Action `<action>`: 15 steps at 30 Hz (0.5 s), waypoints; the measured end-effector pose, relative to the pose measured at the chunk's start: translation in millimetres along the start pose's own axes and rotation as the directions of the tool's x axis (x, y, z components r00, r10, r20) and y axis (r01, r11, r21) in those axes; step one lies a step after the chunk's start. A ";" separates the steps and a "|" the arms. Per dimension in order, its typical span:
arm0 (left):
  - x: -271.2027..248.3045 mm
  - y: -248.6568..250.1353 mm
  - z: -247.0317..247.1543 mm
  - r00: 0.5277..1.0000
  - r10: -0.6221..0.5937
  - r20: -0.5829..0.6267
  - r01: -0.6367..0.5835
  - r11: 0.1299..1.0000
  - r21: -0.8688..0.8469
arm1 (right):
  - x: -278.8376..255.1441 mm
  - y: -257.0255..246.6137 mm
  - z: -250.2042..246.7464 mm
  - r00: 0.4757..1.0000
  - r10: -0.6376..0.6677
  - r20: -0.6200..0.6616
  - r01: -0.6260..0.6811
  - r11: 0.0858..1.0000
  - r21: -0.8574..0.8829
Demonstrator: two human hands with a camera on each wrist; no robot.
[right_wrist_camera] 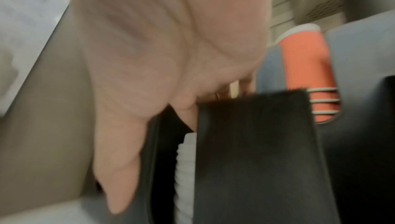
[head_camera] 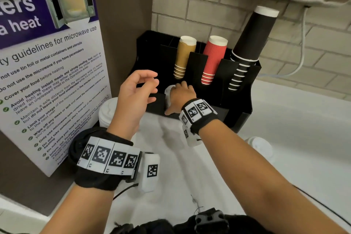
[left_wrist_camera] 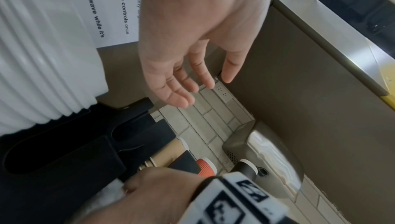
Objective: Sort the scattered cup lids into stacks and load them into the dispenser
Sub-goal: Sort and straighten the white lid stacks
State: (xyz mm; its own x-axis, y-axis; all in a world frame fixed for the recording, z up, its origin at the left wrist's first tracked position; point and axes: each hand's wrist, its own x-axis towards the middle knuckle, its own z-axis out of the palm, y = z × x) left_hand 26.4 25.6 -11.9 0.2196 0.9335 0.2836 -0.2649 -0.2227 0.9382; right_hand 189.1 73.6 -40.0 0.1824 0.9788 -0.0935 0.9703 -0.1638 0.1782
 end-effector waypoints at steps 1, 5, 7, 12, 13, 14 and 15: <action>-1.6 0.6 0.9 1.000 -0.003 0.015 0.003 1.000 0.002 | -10.3 5.3 -4.0 0.998 0.002 -0.069 0.006 0.993 0.118; -9.0 -2.9 7.0 0.996 -0.044 0.079 0.042 0.999 0.022 | -63.7 45.6 -10.6 0.967 0.177 -0.183 -0.054 0.845 0.532; -14.1 -6.9 12.0 0.991 -0.078 0.113 0.075 0.997 0.033 | -93.8 74.3 -3.3 0.950 0.298 -0.098 -0.181 0.778 0.602; -27.4 -18.5 28.3 0.965 -0.154 0.213 0.143 0.988 0.066 | -164.2 132.7 30.8 0.838 0.536 0.102 -0.483 0.641 0.596; -29.7 -20.7 31.5 0.959 -0.169 0.226 0.156 0.985 0.074 | -172.4 138.7 36.3 0.819 0.556 0.146 -0.523 0.616 0.588; -31.6 -22.4 34.4 0.954 -0.182 0.239 0.166 0.983 0.084 | -178.9 142.9 41.9 0.804 0.563 0.189 -0.553 0.594 0.583; -33.3 -23.6 37.3 0.949 -0.191 0.253 0.173 0.981 0.091 | -183.6 145.5 46.9 0.796 0.563 0.224 -0.572 0.576 0.584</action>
State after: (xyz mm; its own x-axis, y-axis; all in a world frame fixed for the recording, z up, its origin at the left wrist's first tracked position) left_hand 60.4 -10.7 -36.1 0.4960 0.8569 0.1403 -0.1362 -0.0829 0.9872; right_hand 304.3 -135.7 -42.9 0.7269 0.6589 -0.1935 0.5473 -0.7260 -0.4163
